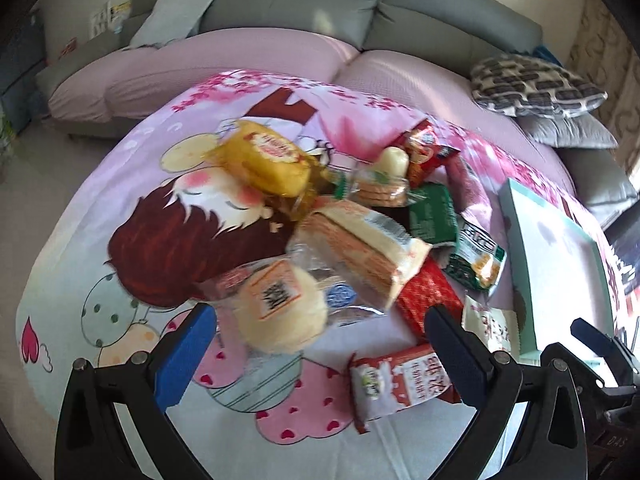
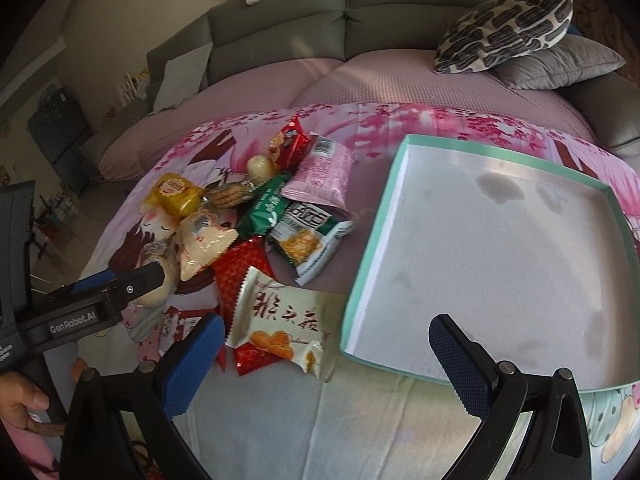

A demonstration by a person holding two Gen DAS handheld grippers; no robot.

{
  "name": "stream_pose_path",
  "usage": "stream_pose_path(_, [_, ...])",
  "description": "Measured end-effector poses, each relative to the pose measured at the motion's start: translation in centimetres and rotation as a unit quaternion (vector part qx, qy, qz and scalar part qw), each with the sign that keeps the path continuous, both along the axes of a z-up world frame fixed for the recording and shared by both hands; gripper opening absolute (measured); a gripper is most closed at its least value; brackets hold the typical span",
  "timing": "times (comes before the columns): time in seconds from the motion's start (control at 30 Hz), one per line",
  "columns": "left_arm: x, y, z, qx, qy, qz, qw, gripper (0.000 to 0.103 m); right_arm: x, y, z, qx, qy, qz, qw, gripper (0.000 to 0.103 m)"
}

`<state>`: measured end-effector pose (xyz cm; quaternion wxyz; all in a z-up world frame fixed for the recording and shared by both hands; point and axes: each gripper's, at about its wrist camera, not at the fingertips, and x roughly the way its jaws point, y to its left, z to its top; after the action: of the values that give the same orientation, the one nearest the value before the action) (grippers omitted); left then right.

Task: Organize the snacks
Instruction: 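Move left tool to the clear-wrapped bun while right tool reaches the red-white milk biscuit pack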

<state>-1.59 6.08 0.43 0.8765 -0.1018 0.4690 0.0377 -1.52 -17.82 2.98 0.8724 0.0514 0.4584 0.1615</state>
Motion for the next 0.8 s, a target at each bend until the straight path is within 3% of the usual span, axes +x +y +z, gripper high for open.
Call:
stream_pose_path(0.1, [-0.1,0.4,-0.6,-0.011,0.020,-0.004,0.9997,0.103,0.1,1.0,-0.2,-0.007,-0.002,0.011,1.000,0.103])
stream_pose_path(0.23, [-0.1,0.5,-1.4,0.009,0.047,0.002,0.9989,0.103,0.4,1.7,-0.7,-0.013,0.002,0.017,1.000,0.103])
stream_pose_path(0.5, [0.4,2.1,-0.7,0.035,0.056,0.003,0.9978,0.103,0.3,5.1,-1.1,0.000,0.007,0.078,0.997,0.103])
stream_pose_path(0.8, [1.0,3.9,-0.3,0.031,0.061,0.000,0.9976,0.103,-0.1,9.3,-2.0,-0.007,0.020,0.143,0.989,0.087])
